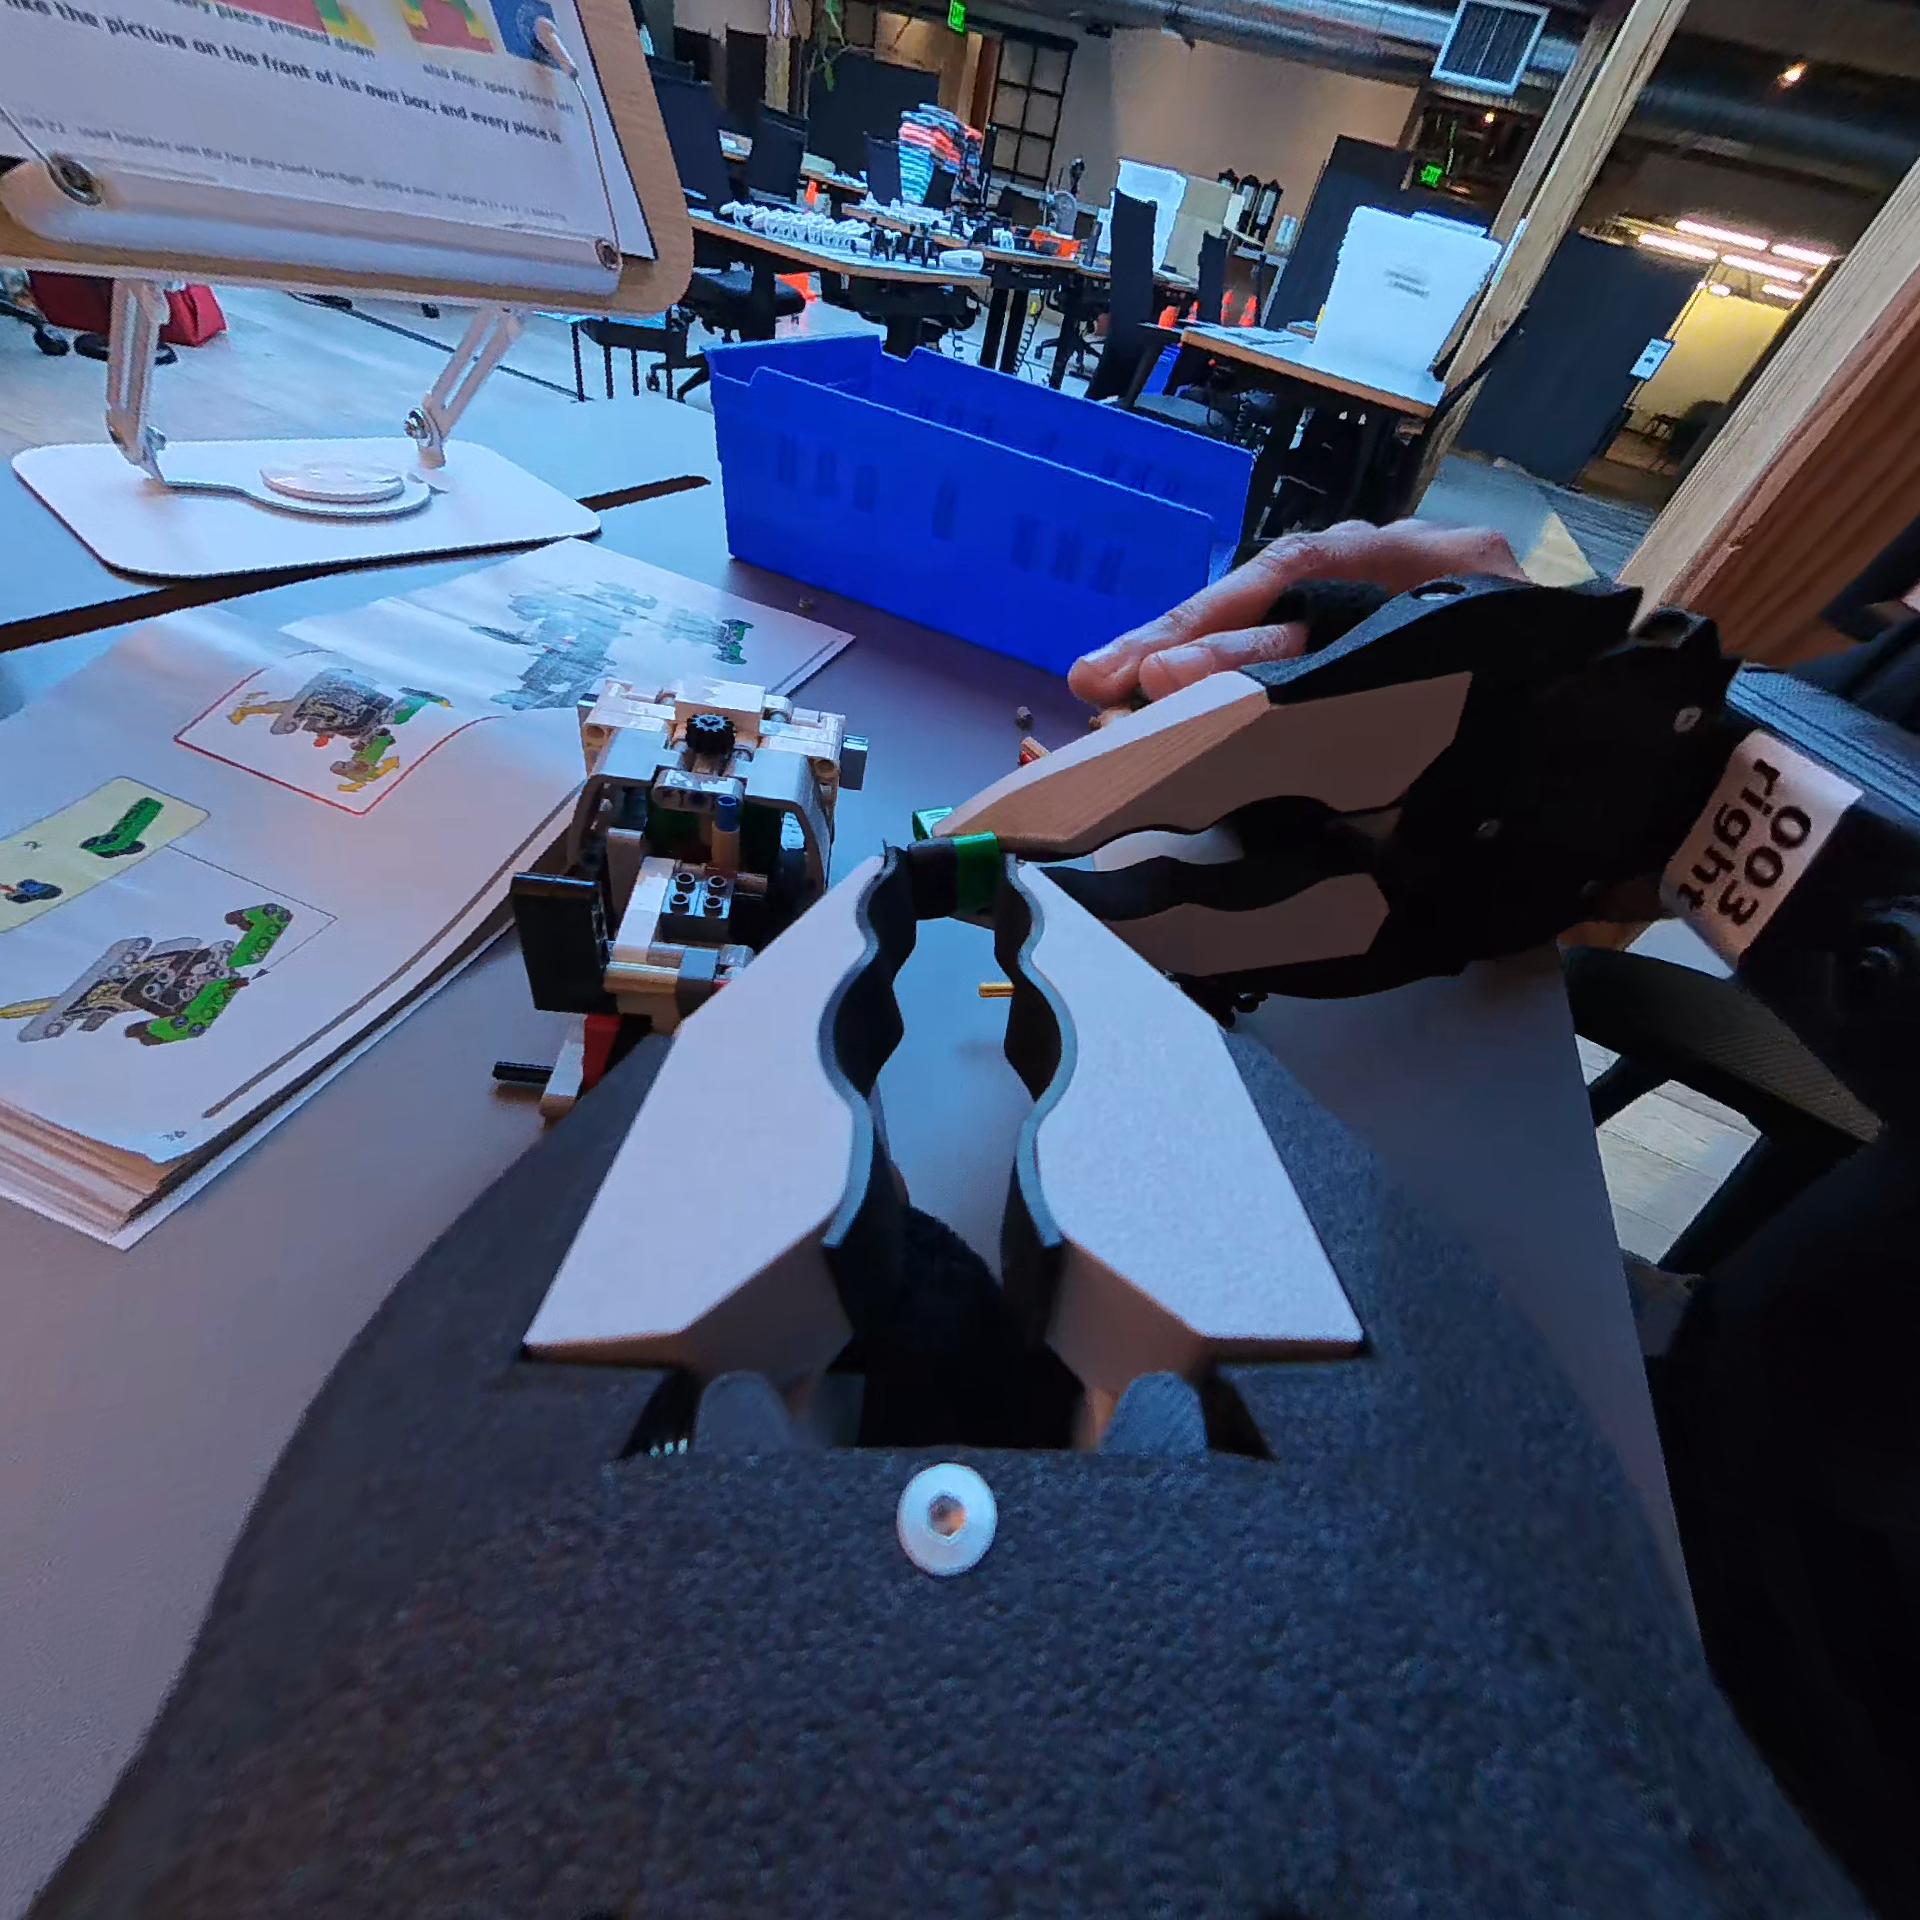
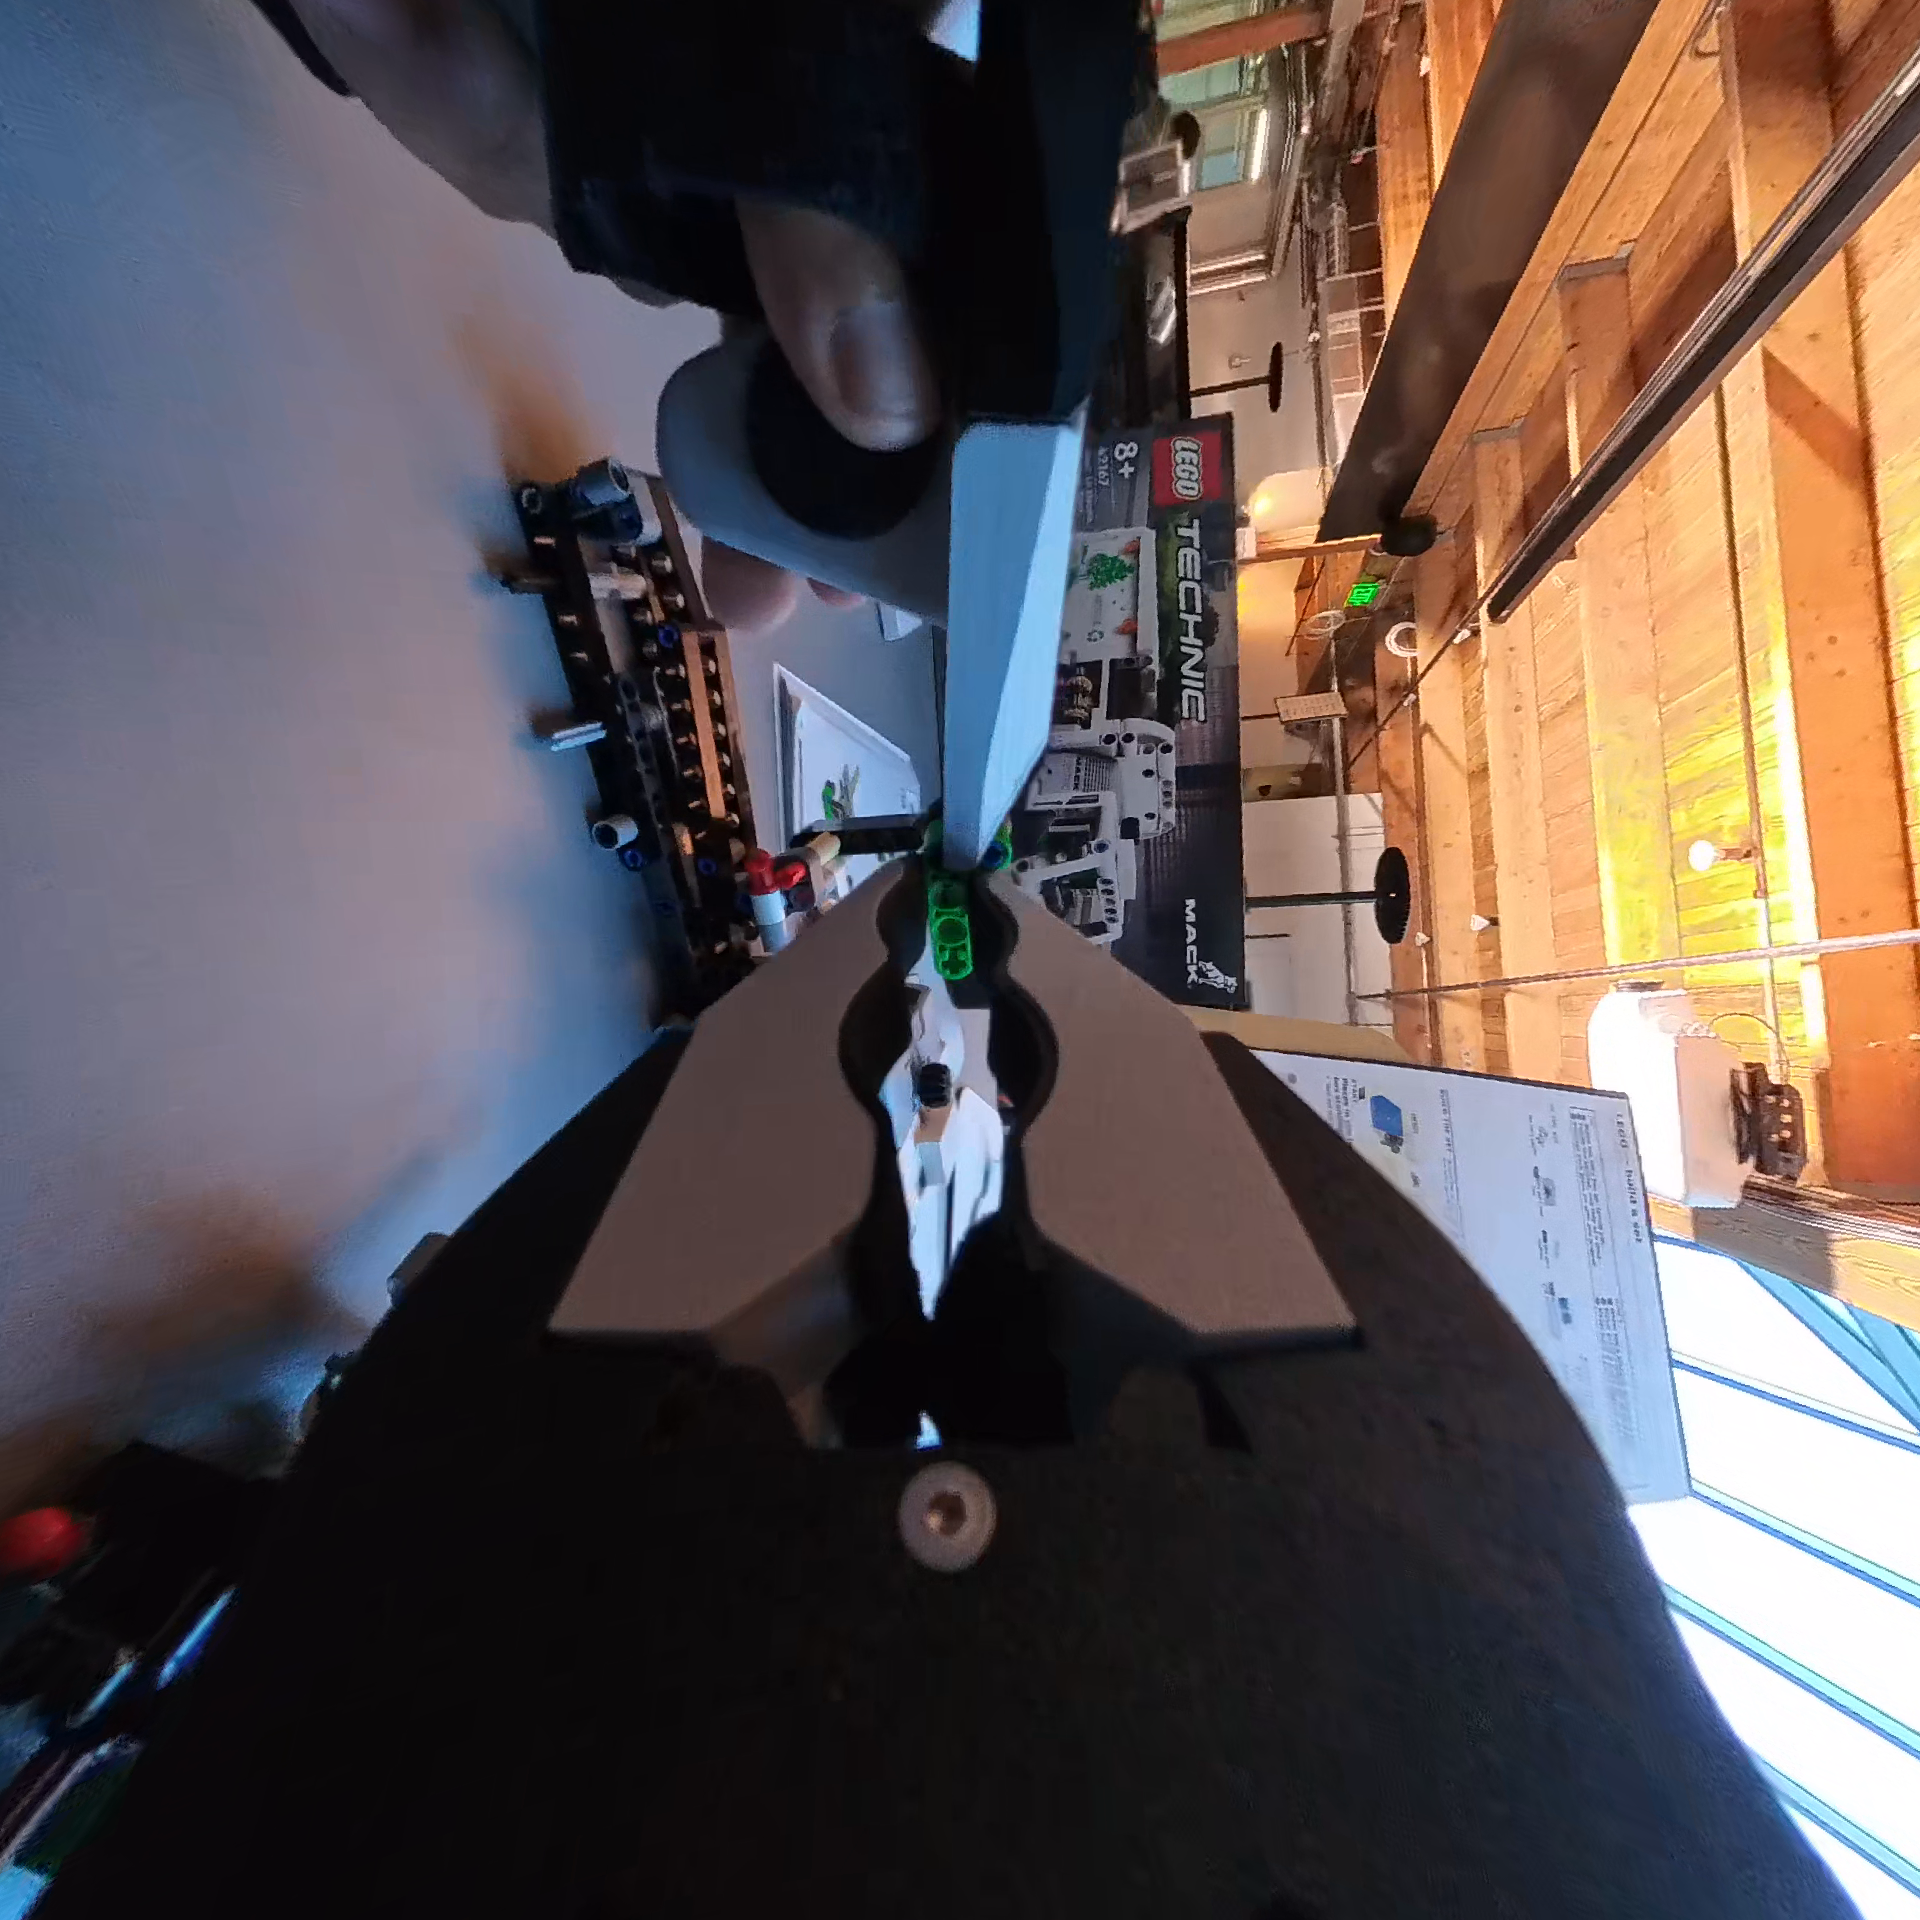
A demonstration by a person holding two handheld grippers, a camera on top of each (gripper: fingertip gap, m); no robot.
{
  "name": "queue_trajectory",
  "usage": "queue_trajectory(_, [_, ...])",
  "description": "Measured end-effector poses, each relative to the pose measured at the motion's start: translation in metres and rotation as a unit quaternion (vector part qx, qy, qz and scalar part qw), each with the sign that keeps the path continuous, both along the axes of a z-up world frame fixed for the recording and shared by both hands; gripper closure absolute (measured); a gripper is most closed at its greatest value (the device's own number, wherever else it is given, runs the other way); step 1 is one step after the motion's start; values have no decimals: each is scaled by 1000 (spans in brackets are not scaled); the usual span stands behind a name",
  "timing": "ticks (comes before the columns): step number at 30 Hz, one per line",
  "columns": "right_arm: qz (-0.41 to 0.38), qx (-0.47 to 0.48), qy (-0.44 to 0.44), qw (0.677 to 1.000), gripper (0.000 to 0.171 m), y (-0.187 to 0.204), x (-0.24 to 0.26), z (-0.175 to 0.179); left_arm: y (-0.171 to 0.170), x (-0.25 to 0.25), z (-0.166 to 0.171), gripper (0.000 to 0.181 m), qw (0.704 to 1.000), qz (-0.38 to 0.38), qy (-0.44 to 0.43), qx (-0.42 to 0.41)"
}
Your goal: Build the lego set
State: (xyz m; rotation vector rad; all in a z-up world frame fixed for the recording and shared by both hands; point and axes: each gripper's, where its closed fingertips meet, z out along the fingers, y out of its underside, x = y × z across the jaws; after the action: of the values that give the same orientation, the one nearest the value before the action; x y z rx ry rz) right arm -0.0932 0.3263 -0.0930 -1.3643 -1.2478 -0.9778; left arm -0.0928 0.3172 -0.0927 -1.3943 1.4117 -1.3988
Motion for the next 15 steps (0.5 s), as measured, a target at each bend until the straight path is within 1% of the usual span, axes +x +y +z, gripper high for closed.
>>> queue_trajectory(4, [18,-2,20,1000,164,0,0,3,0,1,4,167,1000,-8,-13,18])
queue_trajectory(6, [19,-18,54,998,165,0,2,4,3,-1,10,162,999,-6,-31,31])
queue_trajectory(8, [13,-35,87,996,165,1,9,4,11,-4,21,160,998,7,-53,46])
queue_trajectory(11, [19,-48,114,992,165,0,15,5,11,-5,22,160,998,-10,-40,53])
queue_trajectory(15, [27,-55,123,990,164,-1,17,3,3,-3,14,160,998,-39,-22,42])
